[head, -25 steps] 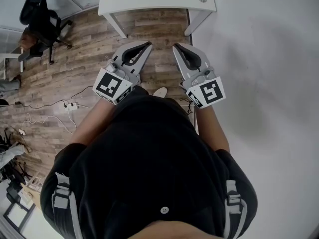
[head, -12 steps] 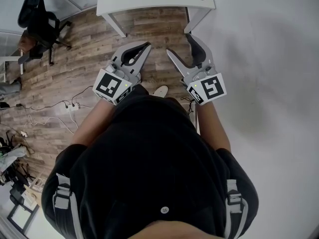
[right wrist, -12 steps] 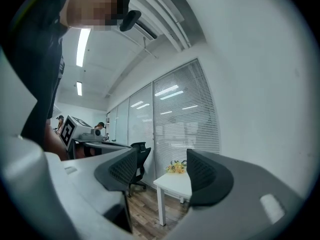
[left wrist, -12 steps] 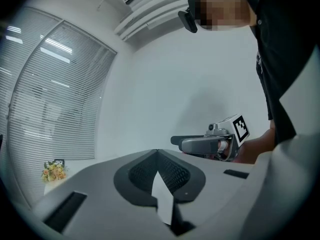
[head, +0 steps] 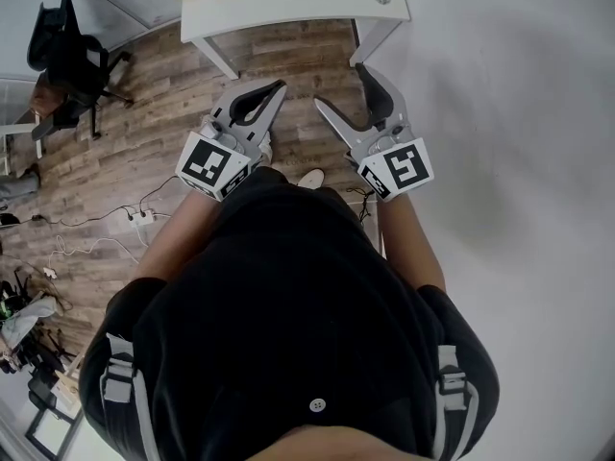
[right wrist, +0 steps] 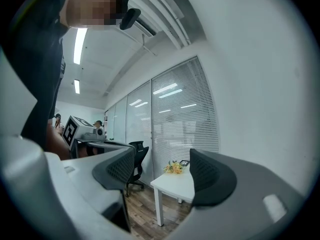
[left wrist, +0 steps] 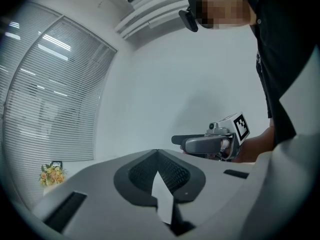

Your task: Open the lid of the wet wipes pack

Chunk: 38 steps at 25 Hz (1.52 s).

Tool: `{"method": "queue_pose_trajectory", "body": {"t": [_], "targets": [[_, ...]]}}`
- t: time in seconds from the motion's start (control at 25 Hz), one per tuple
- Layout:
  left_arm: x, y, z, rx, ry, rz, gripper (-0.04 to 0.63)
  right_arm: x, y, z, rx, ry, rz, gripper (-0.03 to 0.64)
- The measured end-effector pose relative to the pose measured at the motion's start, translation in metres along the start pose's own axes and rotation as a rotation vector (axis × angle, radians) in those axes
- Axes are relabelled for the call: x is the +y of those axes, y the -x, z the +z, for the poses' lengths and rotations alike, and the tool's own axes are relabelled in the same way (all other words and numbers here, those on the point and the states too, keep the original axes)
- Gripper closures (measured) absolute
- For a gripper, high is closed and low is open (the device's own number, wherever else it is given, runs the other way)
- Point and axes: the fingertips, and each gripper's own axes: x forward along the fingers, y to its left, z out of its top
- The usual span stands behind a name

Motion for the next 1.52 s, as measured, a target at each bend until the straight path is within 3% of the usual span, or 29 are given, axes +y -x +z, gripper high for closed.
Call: {"method": "queue_pose_trajectory", "body": {"t": [1.04,1.52], "targets": [[0.195,-0.067,0.008,0.011,0.046,-0.148,0.588,-0.079,-0.183,-0.006,0.090,0.024,-0.139,0.272],[0.248,-0.080,0.001,0.024,0.056,-0.223,0.588,-0.096,-0.229,-0.017,0.133,0.028,-0.220,0.272]]}}
